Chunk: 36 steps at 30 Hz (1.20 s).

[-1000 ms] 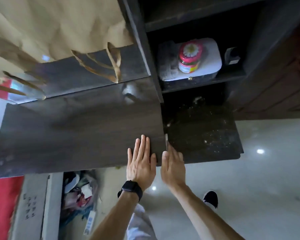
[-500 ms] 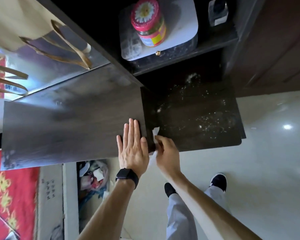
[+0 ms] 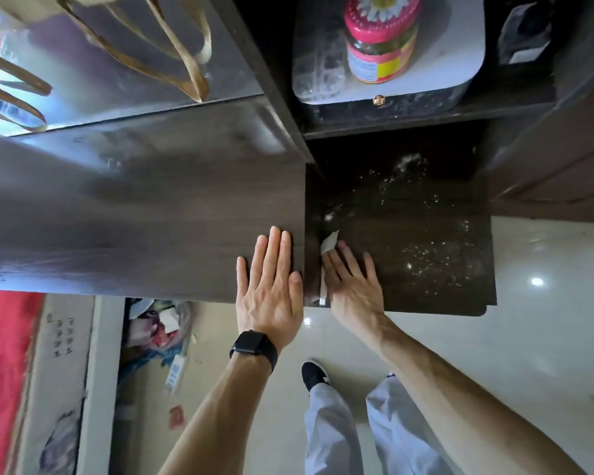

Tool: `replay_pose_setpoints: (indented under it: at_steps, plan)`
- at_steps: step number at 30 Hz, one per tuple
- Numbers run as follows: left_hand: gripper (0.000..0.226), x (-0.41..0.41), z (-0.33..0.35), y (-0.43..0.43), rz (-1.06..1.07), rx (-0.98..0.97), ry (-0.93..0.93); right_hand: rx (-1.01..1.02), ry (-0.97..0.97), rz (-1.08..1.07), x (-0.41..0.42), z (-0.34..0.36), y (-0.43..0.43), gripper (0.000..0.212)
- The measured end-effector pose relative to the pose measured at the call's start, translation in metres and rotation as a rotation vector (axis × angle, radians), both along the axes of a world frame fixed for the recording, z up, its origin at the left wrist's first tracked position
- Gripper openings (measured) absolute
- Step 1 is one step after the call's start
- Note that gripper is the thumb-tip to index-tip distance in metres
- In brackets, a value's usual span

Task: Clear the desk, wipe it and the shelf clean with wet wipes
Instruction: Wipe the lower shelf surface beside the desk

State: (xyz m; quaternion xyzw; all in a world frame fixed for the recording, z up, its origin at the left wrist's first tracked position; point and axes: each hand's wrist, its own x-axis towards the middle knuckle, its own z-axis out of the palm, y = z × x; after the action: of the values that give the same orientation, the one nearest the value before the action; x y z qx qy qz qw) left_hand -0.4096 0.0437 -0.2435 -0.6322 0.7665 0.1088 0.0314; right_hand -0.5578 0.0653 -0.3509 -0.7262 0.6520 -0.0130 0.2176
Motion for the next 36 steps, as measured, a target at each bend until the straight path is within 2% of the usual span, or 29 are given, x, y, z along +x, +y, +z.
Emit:
replay_pose_setpoints:
  at_steps: [4,8,11,16,20,22,26,30,33,36]
  plan:
    - [0.058,-0.001,0.001,0.0,-0.001,0.0,-0.005,0.078,0.145,0.048,-0.001,-0.003,-0.047,0.077]
    - [0.058,-0.002,0.004,-0.001,-0.01,0.013,-0.019,0.064,0.277,0.039,-0.008,0.003,-0.089,0.08]
    - [0.058,-0.003,0.005,-0.001,-0.008,0.014,-0.023,0.085,0.287,0.013,-0.007,0.006,-0.099,0.081]
    - [0.057,-0.003,0.005,-0.001,-0.018,0.017,-0.018,0.211,0.226,-0.137,-0.025,0.014,-0.077,0.097]
    - [0.057,-0.004,0.007,0.001,-0.018,0.031,-0.005,0.224,0.159,-0.325,-0.063,0.016,-0.024,0.095]
    - [0.059,-0.006,0.012,0.001,-0.001,0.027,0.006,0.164,0.161,-0.343,-0.075,0.017,0.013,0.092]
    - [0.06,-0.013,0.018,-0.012,-0.019,-0.042,0.0,0.017,0.14,-0.312,-0.073,0.008,0.065,0.078]
    - [0.063,-0.013,0.007,-0.018,-0.092,-0.007,-0.005,-0.06,0.038,-0.19,-0.035,0.003,0.06,0.063]
    - [0.063,-0.012,0.004,-0.018,-0.088,-0.011,0.011,-0.09,-0.02,0.005,-0.001,-0.004,0.049,0.059]
    - [0.063,-0.012,0.002,-0.017,-0.088,-0.038,0.015,-0.096,0.0,0.05,0.009,-0.011,0.036,0.061]
